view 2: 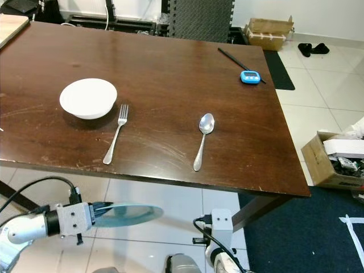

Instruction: Setting the table

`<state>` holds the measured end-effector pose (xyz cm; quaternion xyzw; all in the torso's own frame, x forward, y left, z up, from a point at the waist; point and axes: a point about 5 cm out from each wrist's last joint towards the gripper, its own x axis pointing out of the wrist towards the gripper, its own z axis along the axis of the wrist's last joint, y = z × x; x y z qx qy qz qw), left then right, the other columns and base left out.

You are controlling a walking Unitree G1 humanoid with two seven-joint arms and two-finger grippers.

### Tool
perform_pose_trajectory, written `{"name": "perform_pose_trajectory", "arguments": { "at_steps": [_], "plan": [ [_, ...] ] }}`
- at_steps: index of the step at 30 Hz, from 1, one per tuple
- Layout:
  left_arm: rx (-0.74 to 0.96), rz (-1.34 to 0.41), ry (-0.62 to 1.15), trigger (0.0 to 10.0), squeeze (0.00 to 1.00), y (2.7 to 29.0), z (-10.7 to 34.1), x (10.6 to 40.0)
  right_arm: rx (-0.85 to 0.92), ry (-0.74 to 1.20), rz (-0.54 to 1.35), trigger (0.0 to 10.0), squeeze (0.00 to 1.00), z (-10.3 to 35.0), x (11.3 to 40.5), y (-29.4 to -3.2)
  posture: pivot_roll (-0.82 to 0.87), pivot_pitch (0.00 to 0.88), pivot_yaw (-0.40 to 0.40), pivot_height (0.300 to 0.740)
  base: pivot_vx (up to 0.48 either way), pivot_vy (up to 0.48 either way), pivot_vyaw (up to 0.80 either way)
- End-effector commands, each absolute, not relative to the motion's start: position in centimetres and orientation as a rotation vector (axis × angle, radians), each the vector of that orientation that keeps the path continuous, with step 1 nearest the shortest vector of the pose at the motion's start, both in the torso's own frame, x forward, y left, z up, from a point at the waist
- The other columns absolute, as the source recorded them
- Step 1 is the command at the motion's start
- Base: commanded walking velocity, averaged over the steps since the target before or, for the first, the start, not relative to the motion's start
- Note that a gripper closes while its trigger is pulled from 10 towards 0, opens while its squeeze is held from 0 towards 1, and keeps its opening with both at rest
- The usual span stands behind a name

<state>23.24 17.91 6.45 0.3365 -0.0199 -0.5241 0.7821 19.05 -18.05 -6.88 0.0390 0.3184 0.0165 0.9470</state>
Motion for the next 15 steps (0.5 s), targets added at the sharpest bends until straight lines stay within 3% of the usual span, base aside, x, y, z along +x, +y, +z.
{"name": "perform_pose_trajectory", "arguments": {
  "at_steps": [1, 15],
  "plan": [
    [0.735, -1.189, -0.044, 10.0, 0.0, 17.7, 6.6, 22.7, 0.076, 0.656, 0.03, 10.0, 0.0, -7.1, 18.7, -18.2, 0.05, 0.072, 0.009, 0.74, 0.0, 0.0, 0.0],
    [0.758, -1.27, -0.14, 10.0, 0.0, 17.5, 12.3, 23.0, 0.071, 0.648, 0.038, 10.0, 0.0, -6.9, 19.1, -18.2, 0.06, 0.062, 0.005, 0.74, 0.0, 0.0, 0.0]
  ]
}}
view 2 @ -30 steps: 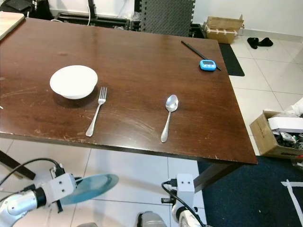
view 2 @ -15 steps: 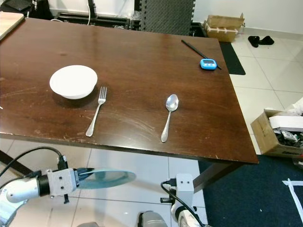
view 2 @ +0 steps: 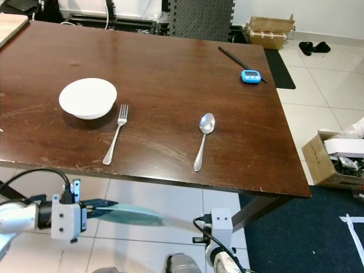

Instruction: Setting the table

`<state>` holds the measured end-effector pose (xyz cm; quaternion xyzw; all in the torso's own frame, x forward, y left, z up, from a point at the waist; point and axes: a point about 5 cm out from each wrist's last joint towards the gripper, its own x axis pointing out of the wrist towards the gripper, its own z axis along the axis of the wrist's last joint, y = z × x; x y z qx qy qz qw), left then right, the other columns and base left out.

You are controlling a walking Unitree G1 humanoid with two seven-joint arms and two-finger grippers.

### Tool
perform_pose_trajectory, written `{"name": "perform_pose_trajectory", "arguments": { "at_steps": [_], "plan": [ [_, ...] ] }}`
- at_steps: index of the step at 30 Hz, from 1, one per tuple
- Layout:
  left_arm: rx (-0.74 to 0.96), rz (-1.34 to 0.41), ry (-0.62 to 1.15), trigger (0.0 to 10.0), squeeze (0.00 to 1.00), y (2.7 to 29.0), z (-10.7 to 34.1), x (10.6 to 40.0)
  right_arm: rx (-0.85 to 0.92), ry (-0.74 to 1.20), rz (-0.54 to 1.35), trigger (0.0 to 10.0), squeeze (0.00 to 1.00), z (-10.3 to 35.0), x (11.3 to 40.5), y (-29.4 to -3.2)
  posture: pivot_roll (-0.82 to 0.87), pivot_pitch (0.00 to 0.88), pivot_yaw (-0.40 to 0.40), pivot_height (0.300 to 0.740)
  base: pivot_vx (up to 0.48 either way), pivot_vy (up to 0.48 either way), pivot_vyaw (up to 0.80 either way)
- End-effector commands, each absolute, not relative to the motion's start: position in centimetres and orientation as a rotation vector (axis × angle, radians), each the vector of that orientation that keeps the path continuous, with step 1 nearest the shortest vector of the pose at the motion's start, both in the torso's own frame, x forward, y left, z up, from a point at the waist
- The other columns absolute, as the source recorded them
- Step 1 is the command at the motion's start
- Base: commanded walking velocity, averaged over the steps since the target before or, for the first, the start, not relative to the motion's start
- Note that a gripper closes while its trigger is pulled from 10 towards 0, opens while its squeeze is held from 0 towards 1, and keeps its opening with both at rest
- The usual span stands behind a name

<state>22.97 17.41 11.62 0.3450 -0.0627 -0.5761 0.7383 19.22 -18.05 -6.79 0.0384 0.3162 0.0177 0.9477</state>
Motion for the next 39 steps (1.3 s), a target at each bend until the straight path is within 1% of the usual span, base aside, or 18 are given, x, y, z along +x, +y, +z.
{"name": "perform_pose_trajectory", "arguments": {
  "at_steps": [1, 2, 6, 14, 17, 19, 20, 21, 22, 23, 26, 28, 29, 31, 32, 33, 34, 39],
  "plan": [
    [0.758, -1.268, -0.14, 10.0, 0.0, 17.6, 12.7, 23.1, 0.07, 0.647, 0.038, 10.0, 0.0, -6.8, 19.1, -18.2, 0.06, 0.062, 0.005, 0.74, 0.0, 0.0, 0.0],
    [0.739, -1.269, -0.141, 10.0, 0.0, 17.6, 13.8, 23.1, 0.069, 0.646, 0.037, 10.0, 0.0, -6.8, 19.1, -18.4, 0.05, 0.058, 0.001, 0.74, 0.0, 0.0, 0.0],
    [0.705, -1.29, -0.142, 10.0, 0.0, 17.4, 15.5, 23.0, 0.066, 0.648, 0.039, 10.0, 0.0, -6.8, 19.1, -18.5, 0.06, 0.057, -0.006, 0.74, 0.0, 0.0, 0.0],
    [0.675, -1.312, -0.157, 10.0, 0.0, 16.8, 17.3, 23.3, 0.063, 0.651, 0.046, 10.0, 0.0, -6.8, 19.0, -18.5, 0.06, 0.059, -0.009, 0.74, 0.0, 0.0, 0.0],
    [0.637, -1.331, -0.162, 10.0, 0.0, 16.5, 18.7, 23.3, 0.064, 0.65, 0.047, 10.0, 0.0, -6.8, 19.1, -18.4, 0.06, 0.062, -0.01, 0.74, 0.0, 0.0, 0.0],
    [0.561, -1.333, -0.181, 10.0, 0.0, 16.1, 20.5, 23.3, 0.065, 0.649, 0.048, 10.0, 0.0, -6.8, 19.1, -18.4, 0.06, 0.064, -0.011, 0.74, 0.0, 0.0, 0.0],
    [0.561, -1.333, -0.181, 10.0, 0.0, 16.1, 20.5, 23.3, 0.065, 0.649, 0.048, 10.0, 0.0, -6.8, 19.1, -18.4, 0.06, 0.064, -0.011, 0.74, 0.0, 0.0, 0.0],
    [0.495, -1.279, -0.228, 10.0, 0.0, 16.0, 22.0, 23.9, 0.065, 0.65, 0.049, 10.0, 0.0, -6.9, 19.0, -18.4, 0.06, 0.066, -0.012, 0.74, 0.0, 0.0, 0.0],
    [0.476, -1.255, -0.242, 10.0, 0.0, 16.1, 22.4, 24.1, 0.065, 0.651, 0.049, 10.0, 0.0, -6.9, 19.0, -18.4, 0.06, 0.066, -0.012, 0.74, 0.0, 0.0, 0.0],
    [0.476, -1.255, -0.242, 10.0, 0.0, 16.1, 22.4, 24.1, 0.065, 0.651, 0.049, 10.0, 0.0, -6.9, 19.0, -18.4, 0.06, 0.066, -0.012, 0.74, 0.0, 0.0, 0.0],
    [0.428, -1.102, -0.246, 10.0, 0.0, 16.7, 23.1, 26.1, 0.065, 0.652, 0.05, 10.0, 0.0, -6.9, 18.9, -18.4, 0.06, 0.069, -0.013, 0.74, 0.0, 0.0, 0.0],
    [0.445, -0.967, -0.242, 10.0, 0.0, 17.1, 23.2, 27.9, 0.064, 0.653, 0.051, 10.0, 0.0, -6.9, 18.9, -18.4, 0.06, 0.072, -0.014, 0.74, 0.0, 0.0, 0.0],
    [0.445, -0.967, -0.242, 10.0, 0.0, 17.1, 23.2, 27.9, 0.064, 0.653, 0.051, 10.0, 0.0, -6.9, 18.9, -18.4, 0.06, 0.072, -0.014, 0.74, 0.0, 0.0, 0.0],
    [0.358, -0.861, -0.245, 10.0, 0.0, 17.0, 23.6, 29.2, 0.064, 0.653, 0.051, 10.0, 0.0, -6.9, 18.9, -18.4, 0.05, 0.075, -0.013, 0.74, 0.0, 0.0, 0.0],
    [0.358, -0.861, -0.245, 10.0, 0.0, 17.0, 23.6, 29.2, 0.064, 0.653, 0.051, 10.0, 0.0, -6.9, 18.9, -18.4, 0.05, 0.075, -0.013, 0.74, 0.0, 0.0, 0.0],
    [0.187, -0.791, -0.241, 10.0, 0.0, 16.1, 24.0, 30.0, 0.063, 0.654, 0.05, 10.0, 0.0, -6.9, 18.9, -18.5, 0.05, 0.075, -0.013, 0.74, 0.0, 0.0, 0.0],
    [0.113, -0.763, -0.233, 10.0, 0.0, 15.5, 24.1, 30.4, 0.063, 0.654, 0.049, 10.0, 0.0, -6.9, 18.9, -18.5, 0.05, 0.079, -0.012, 0.74, 0.0, 0.0, 0.0],
    [-0.11, -0.673, -0.184, 10.0, 0.0, 13.7, 23.5, 31.3, 0.063, 0.653, 0.046, 10.0, 0.0, -6.9, 18.8, -18.6, 0.04, 0.083, -0.011, 0.74, 0.0, 0.0, 0.0]
  ]
}}
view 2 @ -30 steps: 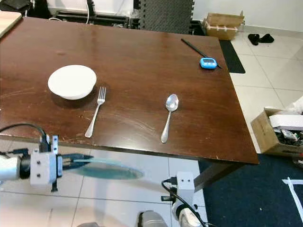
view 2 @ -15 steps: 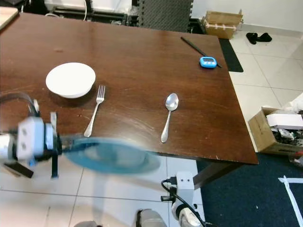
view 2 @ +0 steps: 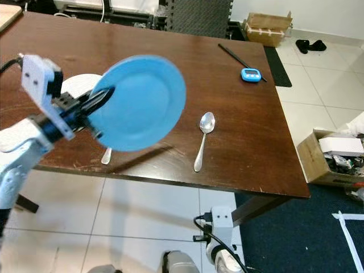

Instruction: Setting the table

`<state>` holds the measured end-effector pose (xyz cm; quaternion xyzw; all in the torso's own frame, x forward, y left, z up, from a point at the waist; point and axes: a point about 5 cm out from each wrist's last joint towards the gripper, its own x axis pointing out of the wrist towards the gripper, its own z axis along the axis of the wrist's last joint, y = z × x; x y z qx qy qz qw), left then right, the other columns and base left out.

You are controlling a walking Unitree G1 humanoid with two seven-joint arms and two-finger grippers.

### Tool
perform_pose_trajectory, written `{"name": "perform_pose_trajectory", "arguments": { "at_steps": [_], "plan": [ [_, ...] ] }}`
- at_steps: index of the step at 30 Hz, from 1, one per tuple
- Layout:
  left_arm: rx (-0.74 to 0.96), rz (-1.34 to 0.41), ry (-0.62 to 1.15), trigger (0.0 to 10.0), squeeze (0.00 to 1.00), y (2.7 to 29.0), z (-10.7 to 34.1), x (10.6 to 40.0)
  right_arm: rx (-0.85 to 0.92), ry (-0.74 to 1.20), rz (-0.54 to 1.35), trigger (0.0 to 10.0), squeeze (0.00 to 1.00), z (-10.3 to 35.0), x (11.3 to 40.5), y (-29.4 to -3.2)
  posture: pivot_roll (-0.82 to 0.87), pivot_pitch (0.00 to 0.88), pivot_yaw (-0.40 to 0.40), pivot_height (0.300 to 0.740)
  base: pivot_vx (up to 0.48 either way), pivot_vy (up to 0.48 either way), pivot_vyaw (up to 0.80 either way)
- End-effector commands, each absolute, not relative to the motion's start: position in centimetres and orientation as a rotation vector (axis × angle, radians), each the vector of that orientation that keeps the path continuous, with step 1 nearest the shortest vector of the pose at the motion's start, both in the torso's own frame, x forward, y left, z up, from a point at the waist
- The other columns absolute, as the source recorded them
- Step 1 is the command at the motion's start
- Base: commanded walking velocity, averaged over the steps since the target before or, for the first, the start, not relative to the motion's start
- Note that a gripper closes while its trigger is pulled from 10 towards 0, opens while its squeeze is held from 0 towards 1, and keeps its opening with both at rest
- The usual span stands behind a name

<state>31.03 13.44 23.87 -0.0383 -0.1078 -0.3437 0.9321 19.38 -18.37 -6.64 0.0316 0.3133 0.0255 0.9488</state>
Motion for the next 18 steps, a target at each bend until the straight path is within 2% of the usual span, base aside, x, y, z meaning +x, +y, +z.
{"name": "perform_pose_trajectory", "arguments": {
  "at_steps": [1, 8, 14, 15, 18],
  "plan": [
    [-0.152, -0.659, -0.175, 10.0, 0.0, 13.4, 23.4, 31.6, 0.063, 0.653, 0.046, 10.0, 0.0, -6.9, 18.8, -18.6, 0.04, 0.085, -0.013, 0.74, 0.0, 0.0, 0.0],
    [-0.345, -0.601, -0.166, 10.0, 0.0, 11.9, 23.4, 32.5, 0.06, 0.651, 0.044, 10.0, 0.0, -6.9, 18.8, -18.7, 0.03, 0.087, -0.007, 0.74, 0.0, 0.0, 0.0],
    [-0.439, -0.462, -0.087, 10.0, 0.0, 12.9, 22.8, 33.1, 0.059, 0.65, 0.037, 10.0, 0.0, -6.9, 18.8, -18.8, 0.03, 0.09, -0.006, 0.74, 0.0, 0.0, 0.0],
    [-0.472, -0.371, -0.02, 10.0, 0.0, 13.9, 22.0, 33.4, 0.058, 0.651, 0.038, 10.0, 0.0, -6.9, 18.7, -18.8, 0.03, 0.092, -0.008, 0.74, 0.0, 0.0, 0.0],
    [-0.47, -0.33, 0.011, 10.0, 0.0, 14.5, 21.4, 33.6, 0.057, 0.653, 0.039, 10.0, 0.0, -6.9, 18.7, -18.9, 0.03, 0.092, -0.008, 0.74, 0.0, 0.0, 0.0]
  ]
}}
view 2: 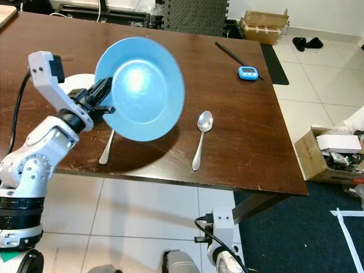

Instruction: Setting the table

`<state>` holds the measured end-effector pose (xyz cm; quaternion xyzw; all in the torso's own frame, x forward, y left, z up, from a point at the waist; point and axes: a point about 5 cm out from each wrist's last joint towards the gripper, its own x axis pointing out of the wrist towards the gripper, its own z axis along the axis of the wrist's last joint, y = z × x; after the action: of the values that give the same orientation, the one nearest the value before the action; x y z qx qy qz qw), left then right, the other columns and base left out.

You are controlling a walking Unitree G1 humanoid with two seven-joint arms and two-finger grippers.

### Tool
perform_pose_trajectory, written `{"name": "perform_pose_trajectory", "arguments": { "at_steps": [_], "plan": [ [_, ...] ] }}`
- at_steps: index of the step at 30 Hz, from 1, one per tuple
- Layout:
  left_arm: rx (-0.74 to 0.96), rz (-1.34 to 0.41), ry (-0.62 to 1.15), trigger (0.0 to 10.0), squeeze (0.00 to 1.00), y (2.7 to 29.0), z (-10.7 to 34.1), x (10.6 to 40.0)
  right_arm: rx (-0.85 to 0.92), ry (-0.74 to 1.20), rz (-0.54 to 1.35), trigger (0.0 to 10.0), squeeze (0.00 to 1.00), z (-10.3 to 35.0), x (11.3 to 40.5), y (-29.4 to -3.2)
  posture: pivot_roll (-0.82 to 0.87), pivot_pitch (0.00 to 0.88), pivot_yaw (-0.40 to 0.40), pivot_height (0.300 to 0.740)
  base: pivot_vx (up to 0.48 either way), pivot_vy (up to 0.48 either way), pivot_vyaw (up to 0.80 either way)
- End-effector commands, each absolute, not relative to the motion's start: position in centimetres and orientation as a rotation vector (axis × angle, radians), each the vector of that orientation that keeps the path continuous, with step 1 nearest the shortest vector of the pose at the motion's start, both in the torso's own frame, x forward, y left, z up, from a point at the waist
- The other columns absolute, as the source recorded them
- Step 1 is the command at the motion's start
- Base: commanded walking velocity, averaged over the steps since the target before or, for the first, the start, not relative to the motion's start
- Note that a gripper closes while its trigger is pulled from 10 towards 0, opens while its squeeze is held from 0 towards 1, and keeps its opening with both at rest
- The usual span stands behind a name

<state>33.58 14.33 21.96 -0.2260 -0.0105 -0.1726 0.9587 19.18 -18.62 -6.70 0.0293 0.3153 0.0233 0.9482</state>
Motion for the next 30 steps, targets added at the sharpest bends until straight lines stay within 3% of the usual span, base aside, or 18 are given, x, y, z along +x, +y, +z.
{"name": "perform_pose_trajectory", "arguments": {
  "at_steps": [1, 6, 16, 30],
  "plan": [
    [-0.48, -0.296, 0.051, 10.0, 0.0, 14.9, 20.8, 33.7, 0.056, 0.654, 0.04, 10.0, 0.0, -6.9, 18.6, -18.9, 0.03, 0.092, -0.008, 0.74, 0.0, 0.0, 0.0],
    [-0.535, -0.281, 0.112, 10.0, 0.0, 15.1, 20.0, 33.8, 0.054, 0.656, 0.044, 10.0, 0.0, -7.0, 18.6, -18.9, 0.03, 0.098, -0.016, 0.74, 0.0, 0.0, 0.0],
    [-0.743, -0.346, 0.199, 10.0, 0.0, 12.8, 19.6, 33.7, 0.051, 0.651, 0.047, 10.0, 0.0, -6.8, 18.9, -18.9, 0.03, 0.101, -0.019, 0.74, 0.0, 0.0, 0.0],
    [-0.679, -0.202, 0.317, 10.0, 0.0, 14.4, 17.7, 33.5, 0.049, 0.66, 0.044, 10.0, 0.0, -6.9, 18.8, -19.0, 0.03, 0.104, -0.021, 0.74, 0.0, 0.0, 0.0]
  ]
}}
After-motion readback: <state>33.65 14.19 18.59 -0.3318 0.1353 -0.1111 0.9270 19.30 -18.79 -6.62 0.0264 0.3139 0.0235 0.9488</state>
